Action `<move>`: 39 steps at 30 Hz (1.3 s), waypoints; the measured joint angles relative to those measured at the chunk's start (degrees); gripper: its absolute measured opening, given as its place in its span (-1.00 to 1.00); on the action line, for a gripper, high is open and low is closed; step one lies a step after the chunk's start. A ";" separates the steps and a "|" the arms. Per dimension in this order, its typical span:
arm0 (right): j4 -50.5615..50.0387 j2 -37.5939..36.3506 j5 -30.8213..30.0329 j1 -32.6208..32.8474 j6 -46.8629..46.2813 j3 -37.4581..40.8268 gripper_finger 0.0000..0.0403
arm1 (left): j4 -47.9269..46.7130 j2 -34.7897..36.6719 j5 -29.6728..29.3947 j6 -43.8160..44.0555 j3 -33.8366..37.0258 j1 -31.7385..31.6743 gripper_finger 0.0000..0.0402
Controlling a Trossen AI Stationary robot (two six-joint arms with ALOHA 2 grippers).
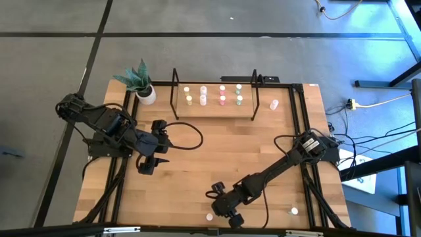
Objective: Pick and place medicine bottles onto shelf by color
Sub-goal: Put the yellow pill bottle on the shelf aligned with the other yellow pill bottles
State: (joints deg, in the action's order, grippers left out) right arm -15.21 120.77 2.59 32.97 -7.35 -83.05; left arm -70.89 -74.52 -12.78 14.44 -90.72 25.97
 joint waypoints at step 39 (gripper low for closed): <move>-25.98 -6.32 -0.94 -23.15 1.48 -19.86 -0.41 | 0.97 0.02 -1.99 0.00 0.00 -0.48 0.30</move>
State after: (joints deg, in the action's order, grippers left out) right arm -41.19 114.45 1.65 9.81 -5.87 -102.90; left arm -69.92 -74.50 -14.76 14.44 -90.72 25.50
